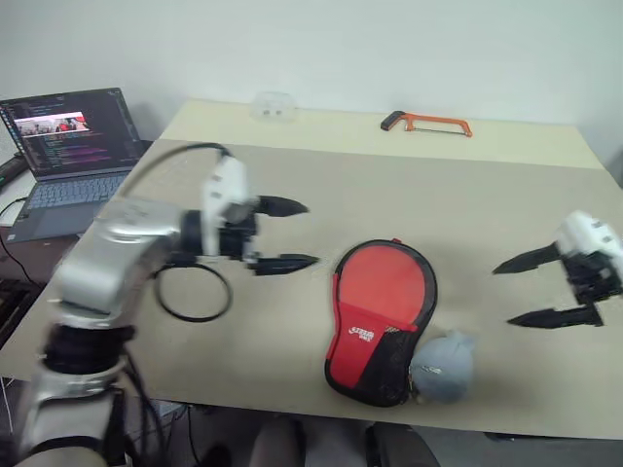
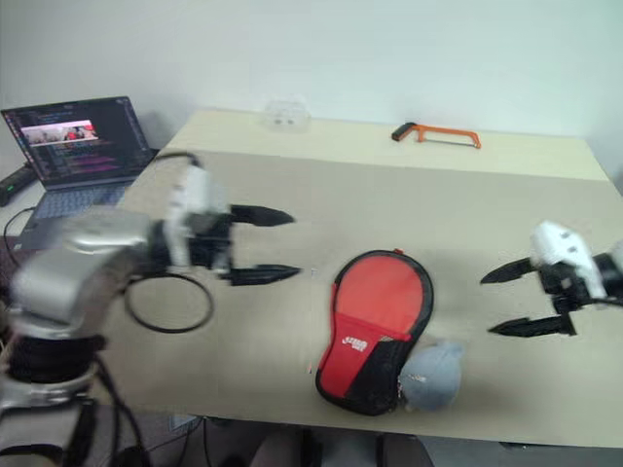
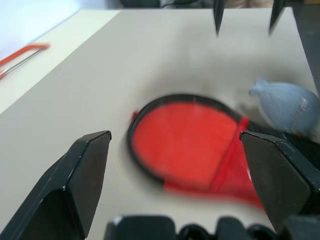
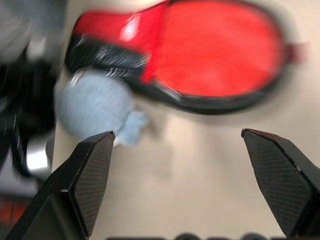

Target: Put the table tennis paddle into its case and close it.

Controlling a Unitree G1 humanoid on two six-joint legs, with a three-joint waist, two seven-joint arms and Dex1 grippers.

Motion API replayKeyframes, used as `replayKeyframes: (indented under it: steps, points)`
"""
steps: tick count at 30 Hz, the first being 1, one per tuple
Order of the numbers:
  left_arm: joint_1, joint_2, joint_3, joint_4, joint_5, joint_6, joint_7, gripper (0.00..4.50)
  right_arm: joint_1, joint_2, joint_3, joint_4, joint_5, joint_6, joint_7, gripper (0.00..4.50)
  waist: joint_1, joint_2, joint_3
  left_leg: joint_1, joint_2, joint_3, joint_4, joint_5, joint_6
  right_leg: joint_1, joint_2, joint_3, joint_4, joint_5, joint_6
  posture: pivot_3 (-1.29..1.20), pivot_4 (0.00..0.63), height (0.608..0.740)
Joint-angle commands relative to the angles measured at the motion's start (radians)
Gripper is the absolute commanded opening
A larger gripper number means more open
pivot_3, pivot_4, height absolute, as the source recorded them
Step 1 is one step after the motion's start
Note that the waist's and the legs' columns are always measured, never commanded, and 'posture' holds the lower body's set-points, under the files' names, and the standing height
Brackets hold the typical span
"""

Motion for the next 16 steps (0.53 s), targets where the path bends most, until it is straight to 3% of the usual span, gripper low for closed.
replayKeyframes:
  steps: [1, 4, 7, 13, 16]
  points:
    - [0.03, 0.096, 0.159, 0.018, -0.089, 0.055, -0.045, 4.5, 0.124, 0.031, -0.273, -0.049, 0.068, 0.11, -0.017, 4.47, 0.003, 0.0, 0.0, -0.001, 0.0, 0.0, 0.0, 0.0, 0.0, 0.0, 0.0, -0.001, 0.0, 0.0, 0.0, 0.0, 0.15, 0.74]
    - [0.163, 0.191, 0.215, 0.116, -0.016, -0.009, -0.106, 4.5, 0.283, 0.118, -0.476, -0.156, 0.083, 0.168, -0.044, 4.47, 0.001, 0.0, 0.0, 0.001, -0.001, 0.0, 0.0, 0.0, 0.0, 0.001, -0.001, -0.001, 0.001, 0.0, 0.001, 0.0, 0.15, 0.74]
    - [0.2, 0.227, 0.214, 0.203, 0.018, -0.073, -0.121, 4.5, 0.362, 0.16, -0.54, -0.247, 0.095, 0.221, -0.083, 4.47, -0.006, 0.0, 0.001, 0.003, -0.001, 0.0, 0.0, 0.0, 0.0, 0.002, -0.001, -0.002, 0.001, 0.0, 0.001, 0.0, 0.15, 0.74]
    - [0.221, 0.213, 0.18, 0.18, 0.023, -0.085, -0.093, 4.5, 0.491, 0.17, -0.516, -0.246, 0.012, 0.18, -0.064, 4.47, -0.009, -0.003, 0.002, 0.002, -0.001, 0.001, 0.0, -0.001, 0.001, 0.002, -0.001, 0.0, 0.0, 0.0, 0.001, 0.0, 0.15, 0.74]
    - [0.237, 0.221, 0.184, 0.172, 0.034, -0.086, -0.08, 4.5, 0.478, 0.168, -0.467, -0.243, 0.014, 0.173, -0.068, 4.47, -0.01, -0.003, 0.002, 0.001, -0.001, 0.002, -0.001, -0.001, 0.001, 0.0, -0.001, 0.001, 0.001, 0.0, 0.001, 0.0, 0.15, 0.74]
